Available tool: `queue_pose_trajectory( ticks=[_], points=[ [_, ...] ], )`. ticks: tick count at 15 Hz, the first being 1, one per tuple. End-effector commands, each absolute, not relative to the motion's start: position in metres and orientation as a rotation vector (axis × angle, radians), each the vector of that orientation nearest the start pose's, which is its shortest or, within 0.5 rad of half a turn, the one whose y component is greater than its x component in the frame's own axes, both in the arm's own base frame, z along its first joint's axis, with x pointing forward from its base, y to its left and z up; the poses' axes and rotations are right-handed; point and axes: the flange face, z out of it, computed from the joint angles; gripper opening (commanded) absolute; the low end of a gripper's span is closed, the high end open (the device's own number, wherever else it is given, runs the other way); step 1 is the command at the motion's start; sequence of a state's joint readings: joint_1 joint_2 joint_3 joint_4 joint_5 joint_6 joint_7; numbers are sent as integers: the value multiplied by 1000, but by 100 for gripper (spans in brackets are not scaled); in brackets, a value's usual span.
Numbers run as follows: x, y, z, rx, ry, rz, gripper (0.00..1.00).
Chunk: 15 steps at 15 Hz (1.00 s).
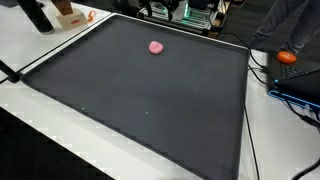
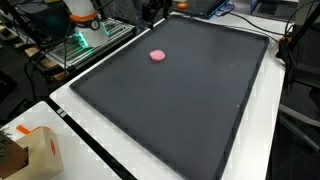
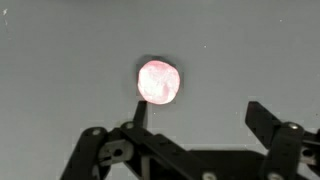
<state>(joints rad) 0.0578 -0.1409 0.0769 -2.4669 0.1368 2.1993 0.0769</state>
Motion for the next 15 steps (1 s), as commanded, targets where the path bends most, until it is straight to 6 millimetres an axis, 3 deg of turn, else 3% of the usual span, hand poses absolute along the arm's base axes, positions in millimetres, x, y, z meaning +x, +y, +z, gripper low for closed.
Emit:
queue_pose_trajectory(
  ticks=[1,8,15],
  points=[
    [438,59,306,-3020,40,226,100],
    [423,56,246,-2992,-75,197,100],
    [421,53,212,-3039,-163,107,100]
  ],
)
